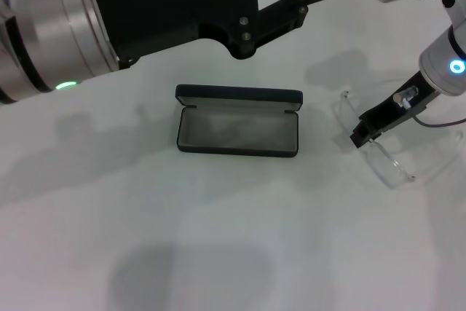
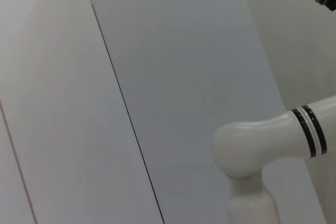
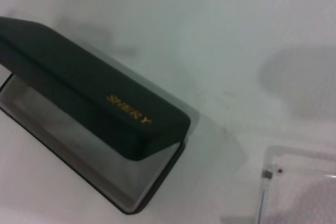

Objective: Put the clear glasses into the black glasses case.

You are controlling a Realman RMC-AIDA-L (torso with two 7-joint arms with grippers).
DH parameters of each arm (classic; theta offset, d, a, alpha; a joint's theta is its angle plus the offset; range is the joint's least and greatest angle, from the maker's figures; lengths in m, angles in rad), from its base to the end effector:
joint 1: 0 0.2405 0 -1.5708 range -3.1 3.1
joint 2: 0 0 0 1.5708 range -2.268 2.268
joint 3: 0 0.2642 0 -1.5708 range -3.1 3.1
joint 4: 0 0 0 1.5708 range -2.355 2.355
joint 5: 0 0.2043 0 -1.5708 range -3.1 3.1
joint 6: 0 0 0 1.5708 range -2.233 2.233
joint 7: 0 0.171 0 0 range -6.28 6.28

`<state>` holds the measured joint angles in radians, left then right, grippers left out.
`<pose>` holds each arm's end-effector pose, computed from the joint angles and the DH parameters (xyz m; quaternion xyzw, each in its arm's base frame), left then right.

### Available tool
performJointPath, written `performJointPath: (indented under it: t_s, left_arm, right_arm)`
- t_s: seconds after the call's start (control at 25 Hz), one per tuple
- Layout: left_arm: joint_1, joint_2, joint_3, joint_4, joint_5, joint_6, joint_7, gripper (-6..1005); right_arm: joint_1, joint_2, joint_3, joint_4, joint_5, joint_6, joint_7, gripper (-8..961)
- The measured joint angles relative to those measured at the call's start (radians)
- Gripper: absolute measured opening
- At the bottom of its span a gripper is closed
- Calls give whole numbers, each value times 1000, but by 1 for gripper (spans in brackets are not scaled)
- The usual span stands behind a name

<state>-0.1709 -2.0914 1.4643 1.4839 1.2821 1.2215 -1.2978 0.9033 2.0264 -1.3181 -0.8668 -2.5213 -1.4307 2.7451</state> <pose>-0.0974 0.3016 0.0121 -0.8978 0.0825 -0.3693 0.2254 0.1834 0.4050 -0.0535 -0.8683 0.4449 -0.1635 0.1464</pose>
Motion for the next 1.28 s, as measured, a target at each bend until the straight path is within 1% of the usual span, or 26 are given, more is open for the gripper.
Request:
performJointPath:
  t_s: [0.32,0.44,0.56,0.68,0.72,0.84,0.96,1.04,1.16,1.28]
  left_arm:
    - [1,1,-1,-30,-5,1,0,391]
    - [0,1,-7,-40,-6,2,0,389]
    - [1,1,-14,-50,-14,3,0,387]
    - [1,1,-16,-61,-30,12,0,385]
    - [1,1,-19,-65,-35,19,0,384]
    - [0,1,-35,-85,-54,55,-10,382]
    - [-6,1,-60,-117,-86,105,-35,381]
    - [-7,1,-77,-135,-105,137,-48,379]
    - [-2,1,-112,-160,-129,203,-76,377]
    - [1,1,-145,-193,-152,276,-103,376]
  right_arm:
    - [-14,1,-5,-14,2,-28,0,211]
    - [-53,1,-29,-75,13,-32,1,205]
    - [-113,2,-66,-178,24,-36,1,200]
    - [-189,0,-91,-309,25,-55,1,184]
    - [-208,-1,-92,-342,25,-64,1,179]
    - [-294,-1,-91,-462,30,-89,-5,164]
    - [-405,-5,-85,-600,69,-97,-32,148]
    - [-491,-7,-68,-698,115,-98,-70,134]
    - [-605,-7,-6,-833,235,-101,-170,117]
    - [-681,-7,66,-902,406,-125,-305,117]
